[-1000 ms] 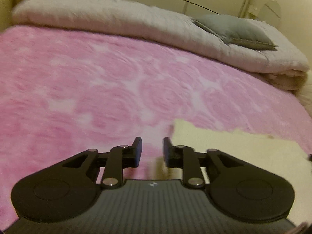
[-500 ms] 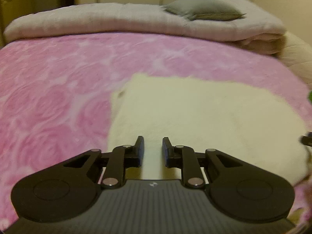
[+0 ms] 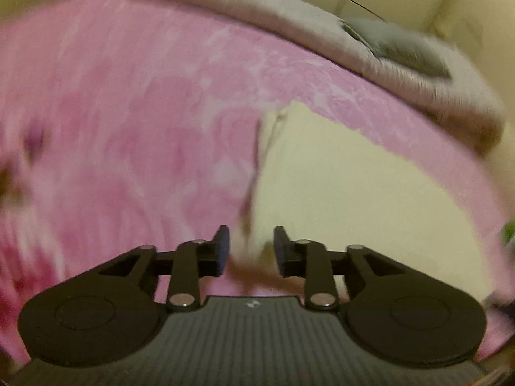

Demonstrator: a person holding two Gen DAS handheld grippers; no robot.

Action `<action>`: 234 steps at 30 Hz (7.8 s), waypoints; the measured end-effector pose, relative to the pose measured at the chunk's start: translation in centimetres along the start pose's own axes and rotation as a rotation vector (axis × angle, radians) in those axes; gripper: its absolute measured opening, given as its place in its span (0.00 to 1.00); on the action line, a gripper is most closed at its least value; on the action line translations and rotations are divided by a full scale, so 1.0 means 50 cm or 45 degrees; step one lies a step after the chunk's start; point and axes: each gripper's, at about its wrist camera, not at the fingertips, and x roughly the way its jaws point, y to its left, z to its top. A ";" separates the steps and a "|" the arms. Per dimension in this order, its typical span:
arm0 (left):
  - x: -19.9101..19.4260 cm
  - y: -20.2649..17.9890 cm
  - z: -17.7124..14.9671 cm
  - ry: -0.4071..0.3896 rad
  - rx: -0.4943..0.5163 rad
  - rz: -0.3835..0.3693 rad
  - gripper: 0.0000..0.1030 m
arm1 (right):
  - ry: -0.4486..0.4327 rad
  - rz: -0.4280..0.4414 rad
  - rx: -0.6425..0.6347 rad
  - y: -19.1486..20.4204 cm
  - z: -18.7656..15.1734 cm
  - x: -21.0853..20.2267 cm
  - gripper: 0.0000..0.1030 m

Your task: Fold clothes

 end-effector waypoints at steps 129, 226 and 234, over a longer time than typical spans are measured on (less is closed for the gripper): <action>0.027 -0.171 0.008 -0.003 0.603 0.090 0.36 | -0.019 0.058 -0.247 0.028 0.065 -0.026 0.33; 0.022 0.017 -0.029 0.053 0.014 -0.379 0.05 | -0.362 -0.197 -0.445 0.280 -0.036 0.033 0.14; 0.021 0.052 -0.027 0.061 -0.101 -0.439 0.05 | -0.329 -0.022 -1.546 0.549 -0.266 0.084 0.16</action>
